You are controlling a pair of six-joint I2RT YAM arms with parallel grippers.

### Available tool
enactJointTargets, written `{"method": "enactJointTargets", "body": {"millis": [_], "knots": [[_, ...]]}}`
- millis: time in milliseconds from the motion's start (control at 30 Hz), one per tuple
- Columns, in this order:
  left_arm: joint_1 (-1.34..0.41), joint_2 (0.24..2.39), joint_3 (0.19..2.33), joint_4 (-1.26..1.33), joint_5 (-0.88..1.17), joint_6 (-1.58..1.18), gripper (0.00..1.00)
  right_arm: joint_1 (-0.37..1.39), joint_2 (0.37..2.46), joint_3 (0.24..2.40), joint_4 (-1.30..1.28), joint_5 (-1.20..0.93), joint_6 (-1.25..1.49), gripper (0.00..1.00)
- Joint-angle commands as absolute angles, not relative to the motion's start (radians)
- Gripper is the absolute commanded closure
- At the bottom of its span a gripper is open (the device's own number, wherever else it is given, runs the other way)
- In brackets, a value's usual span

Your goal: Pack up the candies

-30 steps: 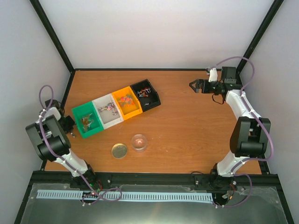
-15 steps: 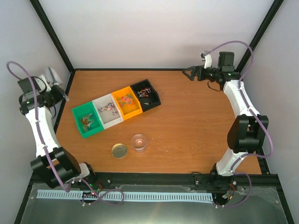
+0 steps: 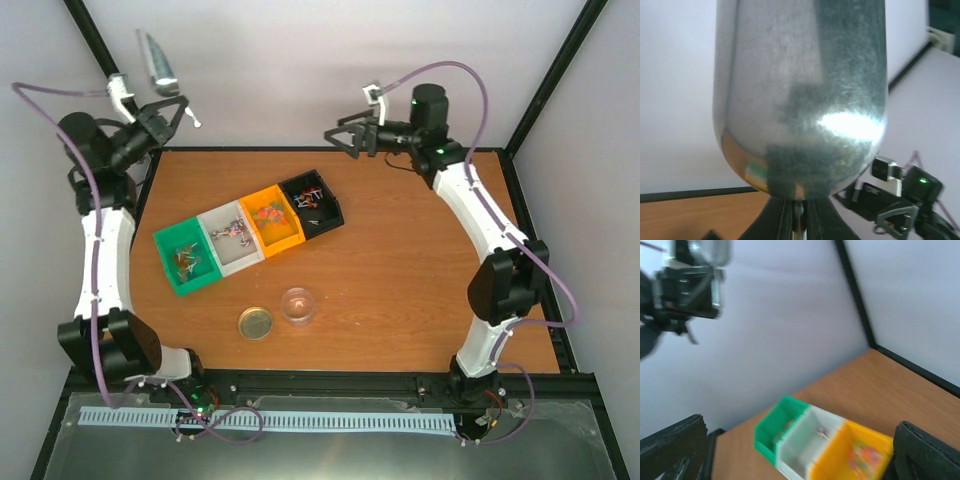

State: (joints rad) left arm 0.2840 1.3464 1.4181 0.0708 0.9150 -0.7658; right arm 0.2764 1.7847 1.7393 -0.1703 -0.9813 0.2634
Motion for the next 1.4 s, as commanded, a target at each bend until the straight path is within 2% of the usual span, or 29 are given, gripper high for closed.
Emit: {"method": "enactJointTargets", "body": {"millis": [0, 300, 1000, 1100, 1233, 1367], "knots": [[0.157, 1.403, 1.458, 0.514, 1.028, -1.056, 0.99, 0.4, 1.847, 1.843, -0.011, -1.056, 0.431, 0.01], [0.003, 1.474, 1.388, 0.855, 1.005, -1.253, 0.99, 0.563, 1.983, 2.013, 0.091, -1.052, 0.623, 0.08], [-0.083, 1.464, 1.203, 0.953, 0.882, -1.297, 0.99, 0.614, 2.031, 2.031, 0.319, -1.052, 0.882, 0.45], [-0.086, 1.464, 1.188, 0.962, 0.87, -1.299, 0.99, 0.614, 2.038, 2.028, 0.366, -1.051, 0.929, 0.56], [-0.091, 1.467, 1.176, 0.976, 0.864, -1.299, 0.99, 0.614, 2.045, 2.014, 0.426, -1.05, 0.976, 0.79], [-0.092, 1.468, 1.172, 0.972, 0.869, -1.292, 0.99, 0.614, 2.04, 2.006, 0.421, -1.055, 0.972, 0.94]]}}
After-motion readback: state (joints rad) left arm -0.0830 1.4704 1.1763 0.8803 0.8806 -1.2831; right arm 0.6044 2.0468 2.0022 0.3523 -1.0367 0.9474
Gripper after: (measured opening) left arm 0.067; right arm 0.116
